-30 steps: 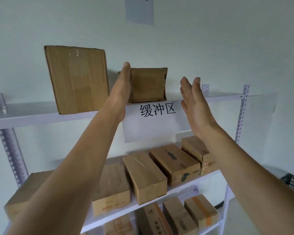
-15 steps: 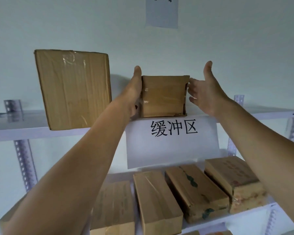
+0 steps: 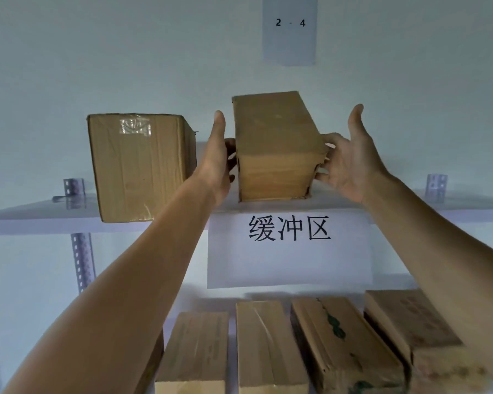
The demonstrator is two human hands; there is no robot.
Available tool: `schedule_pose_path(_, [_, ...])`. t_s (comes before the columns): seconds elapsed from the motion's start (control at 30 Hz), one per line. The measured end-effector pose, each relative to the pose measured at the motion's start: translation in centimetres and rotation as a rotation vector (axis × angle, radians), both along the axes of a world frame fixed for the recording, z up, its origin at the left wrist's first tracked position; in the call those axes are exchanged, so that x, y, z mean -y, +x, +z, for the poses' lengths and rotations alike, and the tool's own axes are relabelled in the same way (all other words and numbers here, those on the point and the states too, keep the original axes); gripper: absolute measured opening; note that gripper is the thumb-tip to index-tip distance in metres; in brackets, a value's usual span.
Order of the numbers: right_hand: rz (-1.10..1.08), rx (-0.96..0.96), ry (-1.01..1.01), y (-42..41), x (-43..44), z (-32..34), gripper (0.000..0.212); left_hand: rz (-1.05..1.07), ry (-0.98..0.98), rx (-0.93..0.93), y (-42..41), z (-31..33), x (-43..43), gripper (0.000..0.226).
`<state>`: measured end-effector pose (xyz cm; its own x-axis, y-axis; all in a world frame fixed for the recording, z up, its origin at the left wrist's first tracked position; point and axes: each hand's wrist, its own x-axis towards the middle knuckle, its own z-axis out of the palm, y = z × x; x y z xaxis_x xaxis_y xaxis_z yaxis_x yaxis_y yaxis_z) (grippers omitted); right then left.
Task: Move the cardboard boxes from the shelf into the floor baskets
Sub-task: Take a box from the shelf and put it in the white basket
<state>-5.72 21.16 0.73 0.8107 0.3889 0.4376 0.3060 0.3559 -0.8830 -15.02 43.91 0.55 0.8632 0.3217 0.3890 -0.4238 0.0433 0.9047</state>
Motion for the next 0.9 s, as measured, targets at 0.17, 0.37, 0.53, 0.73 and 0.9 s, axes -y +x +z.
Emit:
schedule_pose_path(0.17, [0.045, 0.048, -0.017, 0.0, 0.4, -1.1, 0.09, -0.053, -0.05, 0.106, -0.4, -0.3, 0.8, 0.054])
schedule_pose_path(0.37, [0.082, 0.067, -0.152, 0.1, 0.8, -2.7, 0.097, -0.082, 0.097, 0.125, -0.5, -1.4, 1.2, 0.081])
schedule_pose_path(0.53, [0.059, 0.04, -0.166, 0.5, 1.1, -3.5, 0.102, 0.005, 0.132, 0.049, -0.2, -2.6, 1.4, 0.078])
schedule_pose_path(0.73, [0.018, 0.041, -0.202, 0.1, 0.6, -2.7, 0.105, 0.109, 0.103, -0.058, 0.0, -1.2, 2.3, 0.081])
schedule_pose_path(0.9, [0.037, 0.037, -0.107, 0.1, 0.5, -2.4, 0.092, 0.046, 0.024, 0.017, -0.3, -0.5, 1.9, 0.085])
